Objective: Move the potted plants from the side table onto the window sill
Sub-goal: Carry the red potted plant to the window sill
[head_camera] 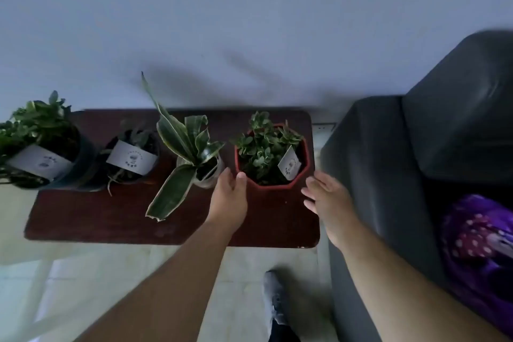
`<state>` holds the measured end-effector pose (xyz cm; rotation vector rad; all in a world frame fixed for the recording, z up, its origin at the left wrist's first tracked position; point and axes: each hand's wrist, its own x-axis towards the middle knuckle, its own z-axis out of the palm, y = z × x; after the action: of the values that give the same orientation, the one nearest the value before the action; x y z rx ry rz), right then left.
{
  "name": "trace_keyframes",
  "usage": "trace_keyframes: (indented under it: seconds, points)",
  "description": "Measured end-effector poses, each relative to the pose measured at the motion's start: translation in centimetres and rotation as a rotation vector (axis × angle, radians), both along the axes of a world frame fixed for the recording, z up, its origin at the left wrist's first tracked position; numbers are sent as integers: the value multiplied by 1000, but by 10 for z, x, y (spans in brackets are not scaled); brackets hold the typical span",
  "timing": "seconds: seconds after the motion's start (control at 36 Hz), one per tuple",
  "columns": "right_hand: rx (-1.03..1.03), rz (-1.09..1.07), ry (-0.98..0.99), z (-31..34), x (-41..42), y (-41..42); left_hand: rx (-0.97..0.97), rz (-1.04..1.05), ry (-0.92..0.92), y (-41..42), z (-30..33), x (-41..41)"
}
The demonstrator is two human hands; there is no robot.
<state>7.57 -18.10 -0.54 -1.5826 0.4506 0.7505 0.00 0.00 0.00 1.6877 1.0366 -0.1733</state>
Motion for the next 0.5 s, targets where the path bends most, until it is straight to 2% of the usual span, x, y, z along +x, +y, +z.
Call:
trace_keyframes:
  seconds: [0.19, 0.5]
  points:
    - [-18, 74, 4, -32, 23, 15, -41, 40, 10, 9, -38, 17]
    - [-44, 76, -48, -10, 20, 9, -110, 84, -91, 2, -23, 6]
